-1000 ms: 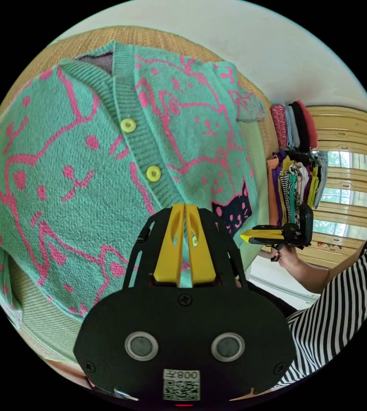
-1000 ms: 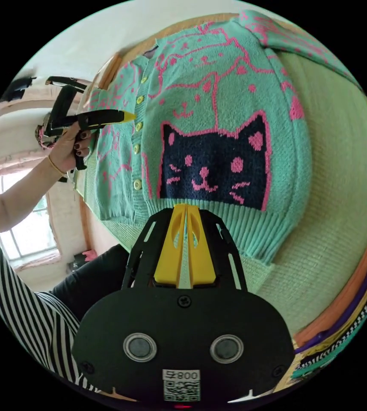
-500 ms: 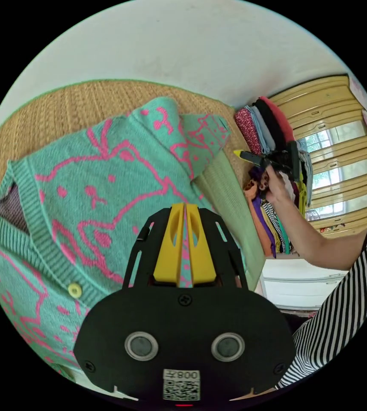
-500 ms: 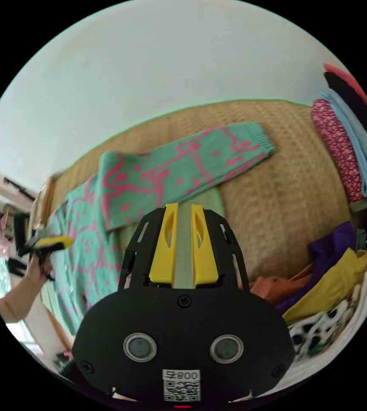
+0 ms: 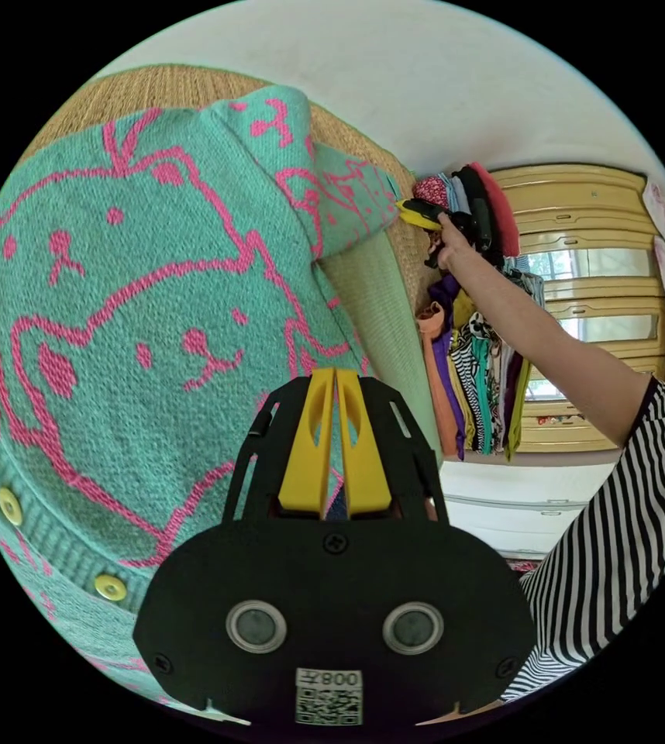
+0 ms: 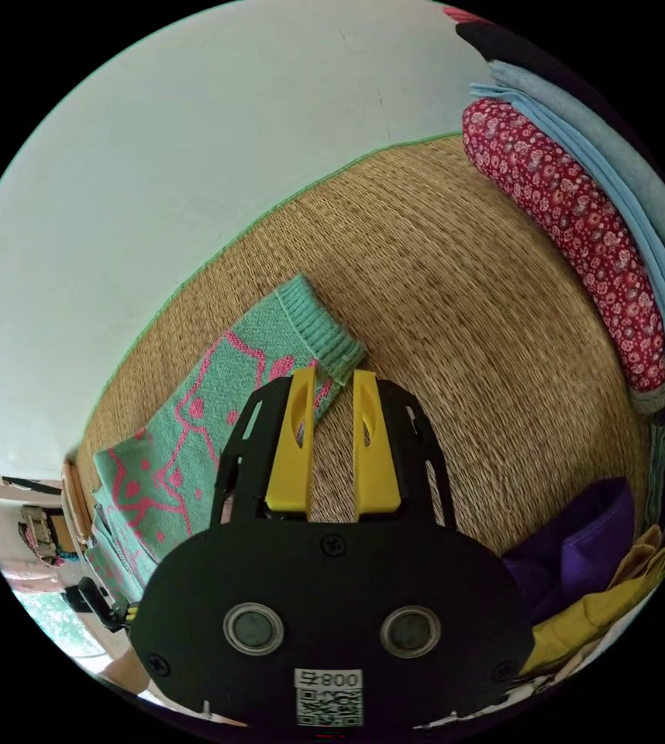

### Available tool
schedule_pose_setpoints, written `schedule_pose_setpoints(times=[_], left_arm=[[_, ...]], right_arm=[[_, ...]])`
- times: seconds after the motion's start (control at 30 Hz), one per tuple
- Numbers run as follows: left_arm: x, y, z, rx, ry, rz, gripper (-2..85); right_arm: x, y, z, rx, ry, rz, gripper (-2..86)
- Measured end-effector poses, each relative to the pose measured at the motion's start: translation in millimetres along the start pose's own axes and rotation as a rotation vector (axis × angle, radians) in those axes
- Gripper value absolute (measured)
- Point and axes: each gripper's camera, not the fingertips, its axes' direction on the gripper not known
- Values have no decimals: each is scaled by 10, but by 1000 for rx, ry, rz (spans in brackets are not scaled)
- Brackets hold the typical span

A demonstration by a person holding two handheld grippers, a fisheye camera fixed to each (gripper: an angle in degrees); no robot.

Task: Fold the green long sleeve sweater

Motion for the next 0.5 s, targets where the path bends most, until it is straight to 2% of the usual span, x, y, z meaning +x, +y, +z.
schedule_pose_setpoints(times=[0.1, 0.23, 0.43, 0.5], left_arm=[[35, 41, -66, -2, -6, -3, 2], [112, 37, -306, 52, 15, 9, 2], [194, 81, -908, 208, 100, 3, 5], [223, 135, -1134, 273, 138, -2, 7]], right_arm=[[10, -49, -63, -14, 3, 1, 70], [77, -44, -211, 4, -101, 28, 43], [-197, 95, -901, 209, -425, -81, 31], [-513, 217, -1240, 279, -577, -204, 30]])
